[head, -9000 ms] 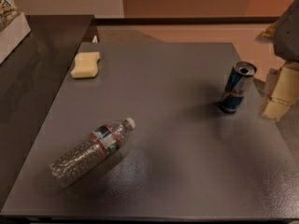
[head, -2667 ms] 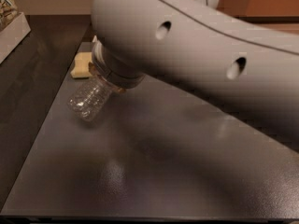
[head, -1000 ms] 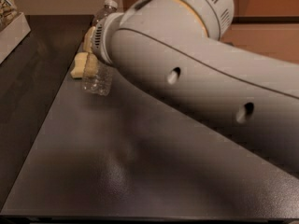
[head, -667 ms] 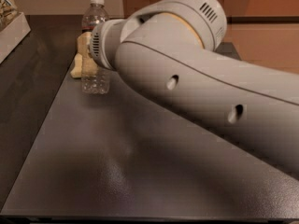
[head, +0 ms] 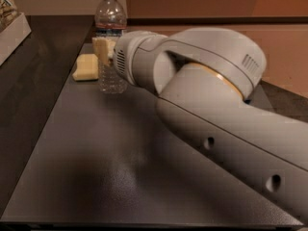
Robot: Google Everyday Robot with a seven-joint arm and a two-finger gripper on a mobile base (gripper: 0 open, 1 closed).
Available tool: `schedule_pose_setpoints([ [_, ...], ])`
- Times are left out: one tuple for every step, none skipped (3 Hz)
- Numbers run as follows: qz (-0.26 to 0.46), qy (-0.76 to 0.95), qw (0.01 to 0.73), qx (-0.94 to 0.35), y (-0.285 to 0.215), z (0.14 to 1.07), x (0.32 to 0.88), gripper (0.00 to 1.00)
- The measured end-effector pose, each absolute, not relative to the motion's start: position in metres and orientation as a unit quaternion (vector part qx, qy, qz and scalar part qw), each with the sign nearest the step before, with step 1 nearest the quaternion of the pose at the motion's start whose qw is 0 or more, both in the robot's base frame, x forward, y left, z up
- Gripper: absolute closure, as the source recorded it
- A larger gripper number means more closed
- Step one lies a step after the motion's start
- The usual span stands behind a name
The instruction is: Place water bottle upright
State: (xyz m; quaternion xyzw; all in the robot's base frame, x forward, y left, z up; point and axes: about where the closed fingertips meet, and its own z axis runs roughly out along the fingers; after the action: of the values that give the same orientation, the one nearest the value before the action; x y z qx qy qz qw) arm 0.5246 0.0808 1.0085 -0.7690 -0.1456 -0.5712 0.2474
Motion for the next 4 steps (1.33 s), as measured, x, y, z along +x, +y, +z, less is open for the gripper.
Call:
schedule_pose_setpoints([
  [-0.612, -0.155, 0.241, -0.737, 0.061, 1.03, 0.516, 1.0],
  [-0.617, -0.162, 0.237, -0.733, 0.06, 1.024, 0.511, 1.0],
  [-0.612, -0.167, 0.23, -0.738, 0.06, 1.008, 0.51, 1.0],
  [-0.615, -0.169, 0.217, -0.739, 0.05, 0.998, 0.506, 1.0],
])
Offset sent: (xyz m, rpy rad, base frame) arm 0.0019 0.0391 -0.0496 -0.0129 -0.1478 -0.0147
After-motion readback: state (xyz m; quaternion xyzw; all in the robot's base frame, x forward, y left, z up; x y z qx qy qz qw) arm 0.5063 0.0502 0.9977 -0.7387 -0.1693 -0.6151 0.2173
